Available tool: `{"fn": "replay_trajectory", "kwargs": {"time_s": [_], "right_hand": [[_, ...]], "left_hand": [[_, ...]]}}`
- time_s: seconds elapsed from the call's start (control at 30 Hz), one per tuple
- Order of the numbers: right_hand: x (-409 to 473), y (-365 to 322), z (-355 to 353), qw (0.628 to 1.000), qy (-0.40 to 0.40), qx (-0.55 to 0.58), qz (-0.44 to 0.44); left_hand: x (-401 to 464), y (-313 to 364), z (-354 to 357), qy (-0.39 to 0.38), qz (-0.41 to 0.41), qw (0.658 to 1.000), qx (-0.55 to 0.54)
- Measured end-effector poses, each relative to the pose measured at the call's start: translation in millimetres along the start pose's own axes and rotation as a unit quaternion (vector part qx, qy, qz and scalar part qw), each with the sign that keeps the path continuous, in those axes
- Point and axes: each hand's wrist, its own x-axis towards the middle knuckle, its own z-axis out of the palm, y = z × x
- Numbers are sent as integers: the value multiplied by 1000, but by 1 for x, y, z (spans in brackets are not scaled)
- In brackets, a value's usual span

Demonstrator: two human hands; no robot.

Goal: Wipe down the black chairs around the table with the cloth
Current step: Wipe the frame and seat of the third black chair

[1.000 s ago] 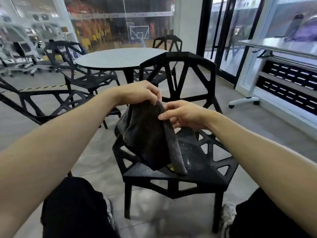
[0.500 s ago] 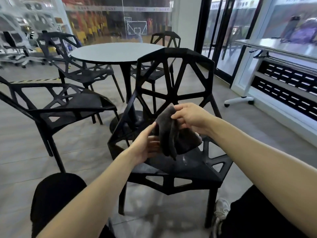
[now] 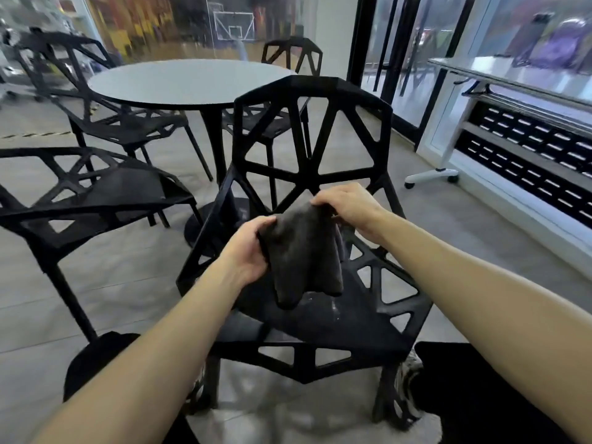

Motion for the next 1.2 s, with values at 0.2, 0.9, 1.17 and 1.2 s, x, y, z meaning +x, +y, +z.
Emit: {"fn": "replay_trajectory", "kwargs": {"time_s": [0.2, 0.9, 1.17, 1.2], "right_hand": [[98, 9, -19, 992, 112, 10, 63], [110, 233, 42, 815, -130, -561, -75], [17, 220, 45, 814, -175, -543, -110], [45, 223, 35, 800, -160, -567, -114]], "left_hand": [[70, 73, 4, 116, 101, 987, 43], [129, -27, -48, -110, -10, 433, 895], [130, -26, -44, -98, -28, 448, 888], [130, -26, -44, -99, -22, 443, 891]]}}
